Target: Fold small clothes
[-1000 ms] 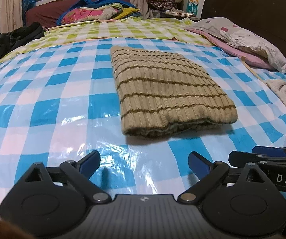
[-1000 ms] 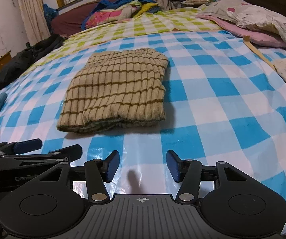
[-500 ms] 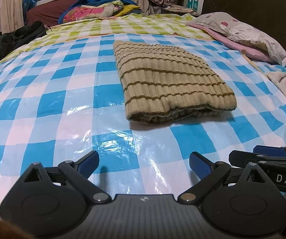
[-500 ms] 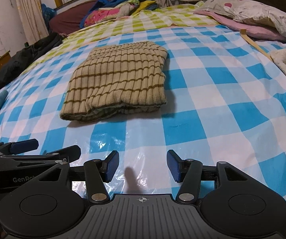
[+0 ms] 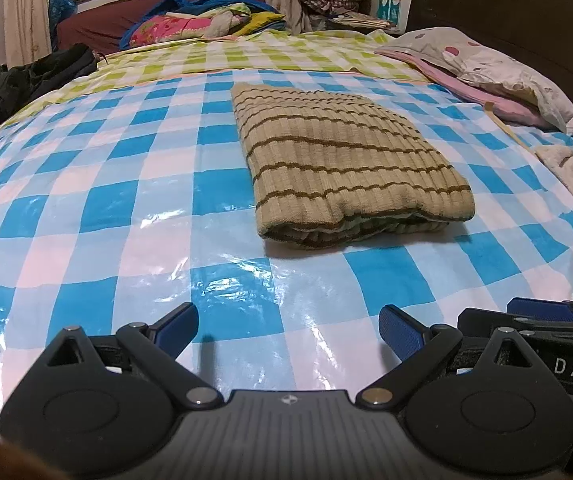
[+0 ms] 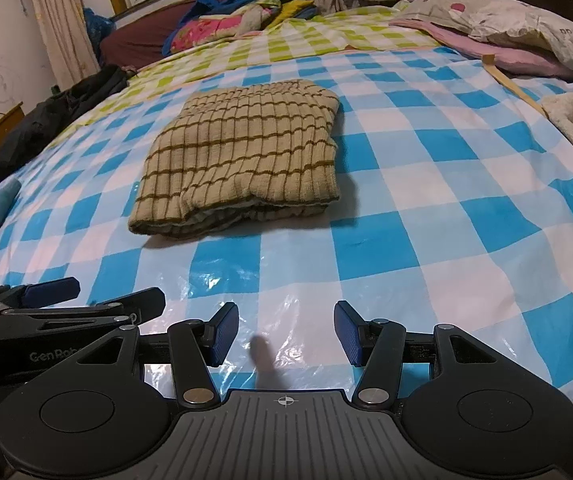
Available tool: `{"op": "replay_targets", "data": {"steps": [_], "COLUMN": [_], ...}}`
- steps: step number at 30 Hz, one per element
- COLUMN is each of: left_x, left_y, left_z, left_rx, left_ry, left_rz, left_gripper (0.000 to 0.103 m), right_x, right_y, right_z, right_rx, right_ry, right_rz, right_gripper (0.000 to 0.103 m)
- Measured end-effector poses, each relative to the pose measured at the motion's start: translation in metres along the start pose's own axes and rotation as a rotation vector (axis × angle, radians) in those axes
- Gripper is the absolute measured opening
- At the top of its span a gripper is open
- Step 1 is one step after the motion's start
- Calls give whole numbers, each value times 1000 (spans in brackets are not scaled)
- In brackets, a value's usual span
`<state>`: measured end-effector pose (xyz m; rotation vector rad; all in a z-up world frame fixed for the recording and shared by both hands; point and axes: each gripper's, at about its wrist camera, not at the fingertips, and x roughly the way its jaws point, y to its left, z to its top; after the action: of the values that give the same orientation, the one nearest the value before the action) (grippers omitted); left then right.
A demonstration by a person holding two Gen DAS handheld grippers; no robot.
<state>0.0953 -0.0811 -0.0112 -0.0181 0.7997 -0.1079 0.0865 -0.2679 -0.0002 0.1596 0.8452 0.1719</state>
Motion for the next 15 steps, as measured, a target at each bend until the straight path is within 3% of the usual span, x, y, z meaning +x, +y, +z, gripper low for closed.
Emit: {"op": "replay_targets", "data": {"steps": [15], "left_x": [-1], "left_y": [-2], "left_z": [-3], "left_rx": [4], "left_ry": [1], "left_rz": [18], "left_gripper": [102], "right_x": [0], "right_y": [1], "right_z": [-2], "right_rx": [-2], "right_ry": [0], "right_rz": [-4], "right_gripper": [53]}}
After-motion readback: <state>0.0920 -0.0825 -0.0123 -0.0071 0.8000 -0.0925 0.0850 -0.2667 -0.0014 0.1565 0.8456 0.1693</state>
